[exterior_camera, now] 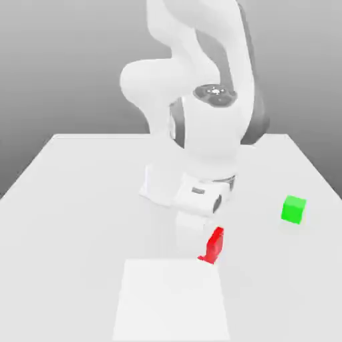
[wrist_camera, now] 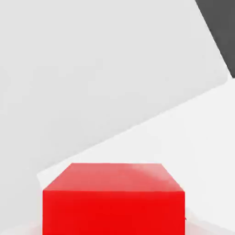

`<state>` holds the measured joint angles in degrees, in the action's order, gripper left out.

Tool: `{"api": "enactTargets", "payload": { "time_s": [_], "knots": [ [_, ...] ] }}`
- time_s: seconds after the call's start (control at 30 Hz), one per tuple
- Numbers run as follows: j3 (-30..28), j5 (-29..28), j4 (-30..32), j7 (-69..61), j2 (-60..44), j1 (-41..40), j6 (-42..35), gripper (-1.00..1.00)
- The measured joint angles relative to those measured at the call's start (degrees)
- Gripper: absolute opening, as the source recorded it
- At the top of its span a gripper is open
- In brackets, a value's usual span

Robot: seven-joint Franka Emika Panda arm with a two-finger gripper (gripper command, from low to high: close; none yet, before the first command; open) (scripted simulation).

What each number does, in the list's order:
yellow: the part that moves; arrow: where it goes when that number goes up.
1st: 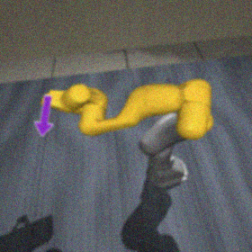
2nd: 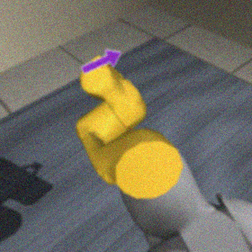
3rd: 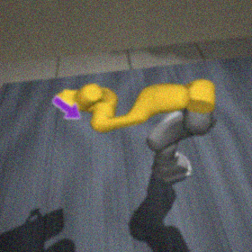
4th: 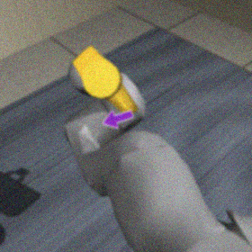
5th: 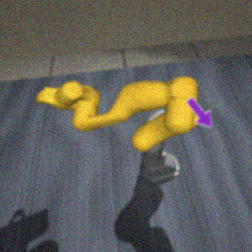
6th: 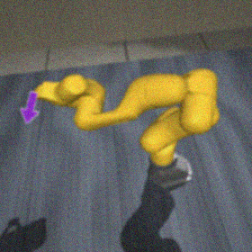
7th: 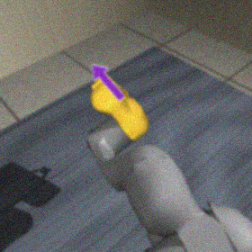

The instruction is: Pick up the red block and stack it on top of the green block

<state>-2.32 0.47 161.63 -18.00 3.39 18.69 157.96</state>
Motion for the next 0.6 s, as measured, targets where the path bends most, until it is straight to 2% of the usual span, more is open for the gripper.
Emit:
{"api": "enactTargets", "payload": {
  "time_s": [0.6],
  "knots": [
    [10.31,3.28,2.36,-54.76,5.91,25.18,-3.57,-1.0]
  ]
}}
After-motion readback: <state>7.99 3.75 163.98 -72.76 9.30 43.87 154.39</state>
